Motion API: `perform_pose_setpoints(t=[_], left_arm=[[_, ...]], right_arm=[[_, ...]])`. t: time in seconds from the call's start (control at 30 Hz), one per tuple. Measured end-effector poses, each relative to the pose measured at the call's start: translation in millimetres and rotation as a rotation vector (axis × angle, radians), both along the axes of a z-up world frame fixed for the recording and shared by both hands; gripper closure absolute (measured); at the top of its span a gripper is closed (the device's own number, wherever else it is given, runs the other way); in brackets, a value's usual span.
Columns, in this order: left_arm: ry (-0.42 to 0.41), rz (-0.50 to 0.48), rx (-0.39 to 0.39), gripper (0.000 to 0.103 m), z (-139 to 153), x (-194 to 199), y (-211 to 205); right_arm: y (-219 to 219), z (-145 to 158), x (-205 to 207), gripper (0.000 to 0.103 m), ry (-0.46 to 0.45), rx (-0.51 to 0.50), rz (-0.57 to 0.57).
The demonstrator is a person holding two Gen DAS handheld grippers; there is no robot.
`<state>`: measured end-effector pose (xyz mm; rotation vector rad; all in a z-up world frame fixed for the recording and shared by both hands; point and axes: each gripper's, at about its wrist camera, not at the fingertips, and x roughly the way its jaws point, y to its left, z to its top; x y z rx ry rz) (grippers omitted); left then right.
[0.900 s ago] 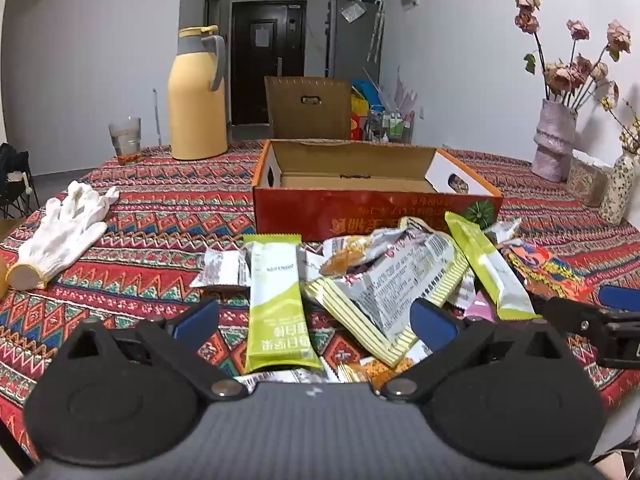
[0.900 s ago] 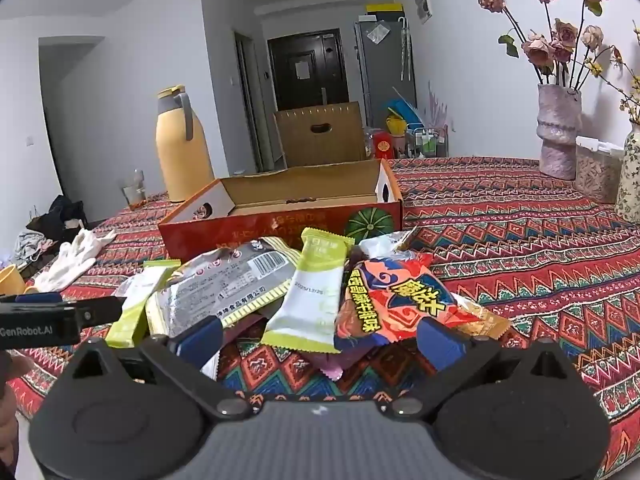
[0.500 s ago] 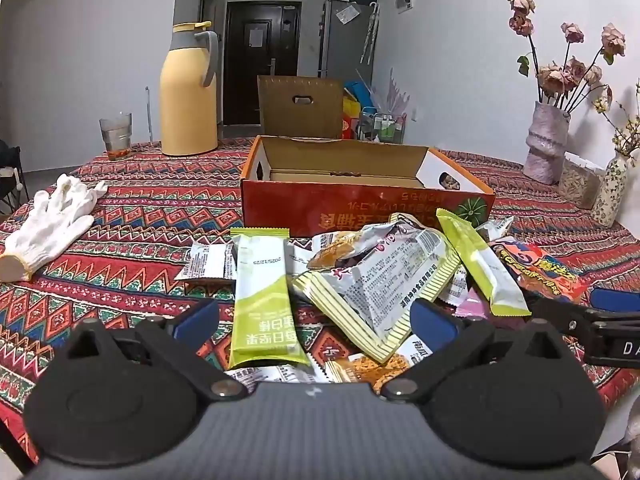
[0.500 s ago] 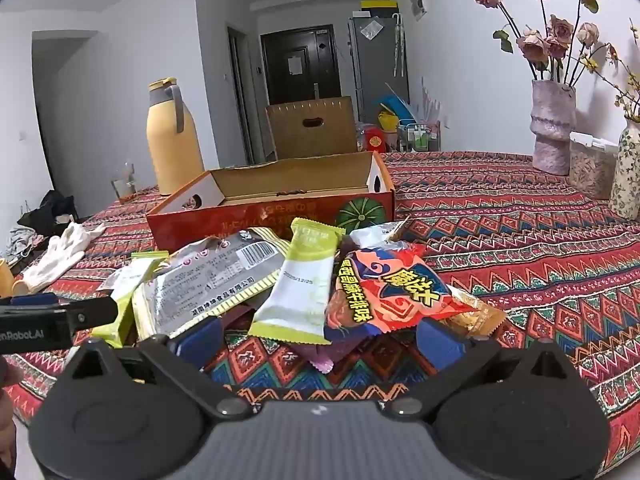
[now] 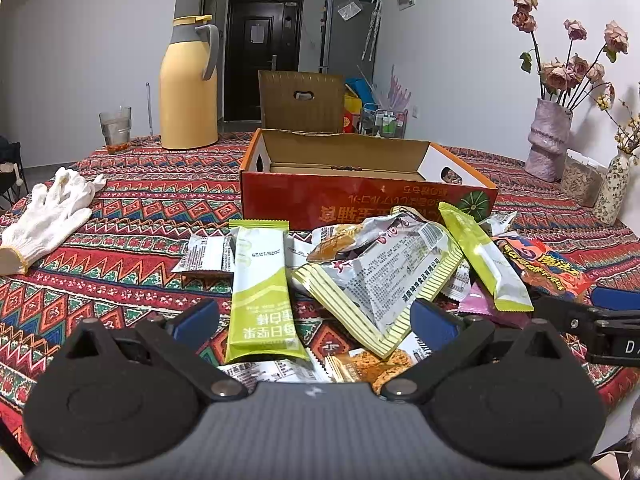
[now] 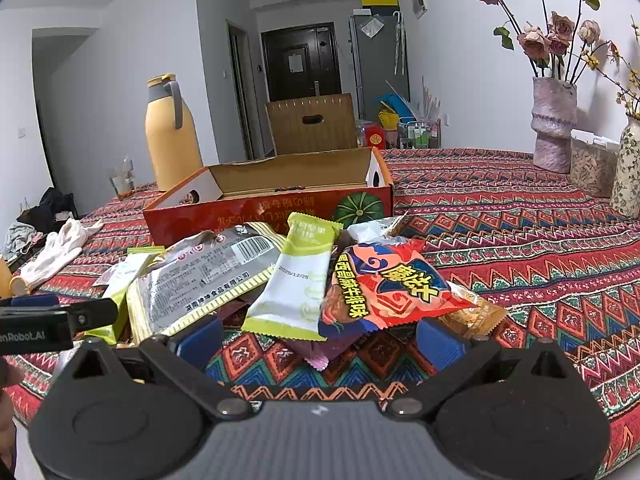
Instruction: Organize snacks
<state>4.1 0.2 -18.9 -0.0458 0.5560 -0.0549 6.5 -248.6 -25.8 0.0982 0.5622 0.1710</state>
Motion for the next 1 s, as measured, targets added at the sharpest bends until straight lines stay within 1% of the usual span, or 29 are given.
perform_pose_setpoints(t=[1.0], left_arm=[[0.013,0.003,-0.013,0.000,-2.3,-1.5,-1.8]], right_arm=[[-0.6,-5.6,-3.1,0.000,0.007,0.008,0.006]])
